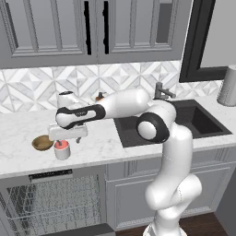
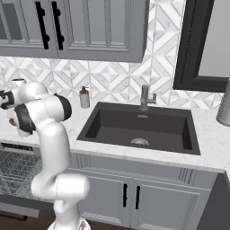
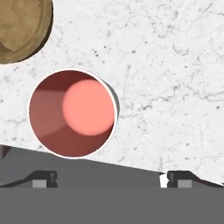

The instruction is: Pick up the cup and bowl from the counter, place them in the dishwasher, and close the dishwasher door.

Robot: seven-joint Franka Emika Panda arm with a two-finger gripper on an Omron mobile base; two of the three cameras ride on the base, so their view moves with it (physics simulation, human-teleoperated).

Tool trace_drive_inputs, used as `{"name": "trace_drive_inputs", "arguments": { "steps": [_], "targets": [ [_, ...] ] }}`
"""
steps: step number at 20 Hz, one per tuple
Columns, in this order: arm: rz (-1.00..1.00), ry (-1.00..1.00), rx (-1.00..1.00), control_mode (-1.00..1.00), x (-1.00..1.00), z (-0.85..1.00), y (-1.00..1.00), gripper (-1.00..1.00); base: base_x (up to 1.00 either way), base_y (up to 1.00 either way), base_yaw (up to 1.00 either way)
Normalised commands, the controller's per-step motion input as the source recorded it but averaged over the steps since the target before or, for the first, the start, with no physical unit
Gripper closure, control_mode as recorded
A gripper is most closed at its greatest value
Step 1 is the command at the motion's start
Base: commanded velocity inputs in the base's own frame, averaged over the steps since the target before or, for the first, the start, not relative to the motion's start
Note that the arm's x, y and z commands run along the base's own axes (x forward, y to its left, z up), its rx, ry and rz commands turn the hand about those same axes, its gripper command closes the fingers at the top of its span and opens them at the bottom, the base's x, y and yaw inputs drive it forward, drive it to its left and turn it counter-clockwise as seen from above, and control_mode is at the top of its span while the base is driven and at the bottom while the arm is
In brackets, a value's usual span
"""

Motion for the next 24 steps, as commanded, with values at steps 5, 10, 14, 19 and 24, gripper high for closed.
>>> {"name": "trace_drive_inputs", "arguments": {
  "steps": [5, 10, 14, 19, 24],
  "targets": [
    [-0.03, 0.04, -0.05, -1.00, 0.03, -0.02, 0.00, -1.00, 0.00, 0.00, 0.00],
    [0.00, 0.00, 0.00, -1.00, 0.21, -0.10, 0.00, -1.00, 0.00, 0.00, 0.00],
    [0.00, 0.00, 0.00, -1.00, 0.11, -0.19, 0.02, -1.00, 0.00, 0.00, 0.00],
    [0.00, 0.00, 0.00, -1.00, 0.06, -0.20, 0.05, -1.00, 0.00, 0.00, 0.00],
    [0.00, 0.00, 0.00, -1.00, 0.14, -0.18, 0.10, -1.00, 0.00, 0.00, 0.00]
  ]
}}
